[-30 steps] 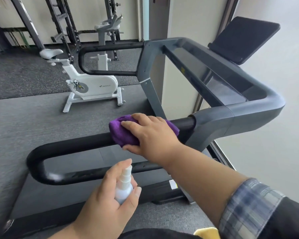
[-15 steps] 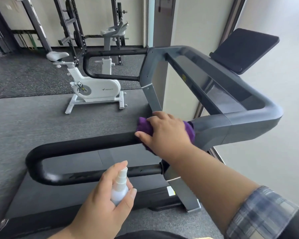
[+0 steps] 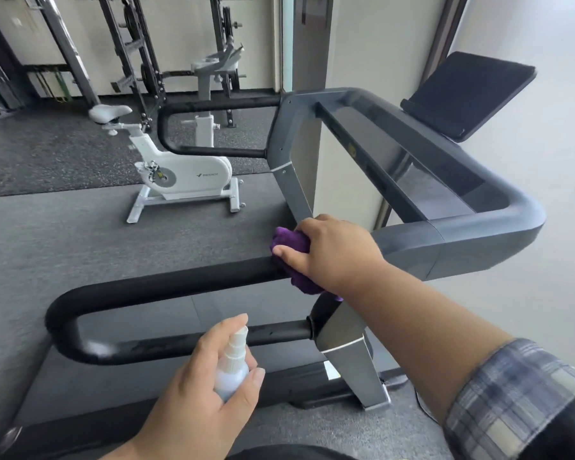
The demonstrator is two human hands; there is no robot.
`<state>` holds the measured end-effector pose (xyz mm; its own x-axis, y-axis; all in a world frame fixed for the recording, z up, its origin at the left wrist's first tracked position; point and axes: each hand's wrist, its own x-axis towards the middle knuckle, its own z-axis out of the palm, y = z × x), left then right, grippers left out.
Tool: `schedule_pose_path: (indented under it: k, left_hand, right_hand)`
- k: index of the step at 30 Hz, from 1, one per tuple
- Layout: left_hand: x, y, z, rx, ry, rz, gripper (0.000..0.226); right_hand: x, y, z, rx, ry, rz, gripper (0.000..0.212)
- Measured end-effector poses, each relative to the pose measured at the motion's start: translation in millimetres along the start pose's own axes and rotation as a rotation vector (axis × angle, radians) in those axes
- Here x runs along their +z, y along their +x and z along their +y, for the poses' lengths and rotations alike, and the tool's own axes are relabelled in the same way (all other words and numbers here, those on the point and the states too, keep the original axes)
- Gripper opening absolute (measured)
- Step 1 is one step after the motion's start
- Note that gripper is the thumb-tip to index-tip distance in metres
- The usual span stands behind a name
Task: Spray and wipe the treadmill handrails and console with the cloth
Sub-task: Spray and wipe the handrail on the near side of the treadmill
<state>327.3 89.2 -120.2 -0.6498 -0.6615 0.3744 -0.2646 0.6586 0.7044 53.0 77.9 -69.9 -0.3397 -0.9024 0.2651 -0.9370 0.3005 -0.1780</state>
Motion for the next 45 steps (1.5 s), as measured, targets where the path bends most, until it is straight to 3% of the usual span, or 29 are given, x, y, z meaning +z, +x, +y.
schedule_pose_path:
  k: [3,7,10,13,16,22,27,34,41,45]
  left_hand:
    - [-2,-2,0,-0.033,-0.014,0.004,0.072]
    - [6,-3,10,-0.074,-0.065,-0.006,0.062]
    - [12,-2,18,-0.085,-0.085,0.013,0.059]
    - [18,-2,22,-0.098,-0.095,0.043,0.058]
    - [25,-4,27,-0.126,-0.089,0.071,0.059]
    - [23,-22,24,-0.185,-0.038,0.138,0.061]
    - [10,-36,14,-0.259,-0.038,0.192,0.06]
    - [0,-36,0,-0.251,-0.024,0.207,0.062]
    - [-27,-28,-13,-0.132,0.062,0.187,0.068]
    - [-60,-46,-39,-0.137,0.089,0.226,0.067]
  right_hand:
    - [5,3,-20,-0.024,-0.047,-0.017,0.071]
    - [11,2,-39,-0.159,-0.081,-0.114,0.091]
    - [-3,4,-11,-0.381,0.005,-0.303,0.101]
    - [-20,18,20,-0.475,0.082,-0.423,0.094]
    - [-18,29,16,-0.549,0.058,-0.376,0.087]
    - [1,27,-11,-0.667,0.023,-0.263,0.1]
    - [17,24,-66,-0.614,-0.093,-0.179,0.075]
    - [37,30,-150,-0.624,-0.074,-0.195,0.068]
    - [28,21,-109,-0.553,-0.077,-0.159,0.081]
    - [31,21,-123,-0.495,-0.147,-0.134,0.075]
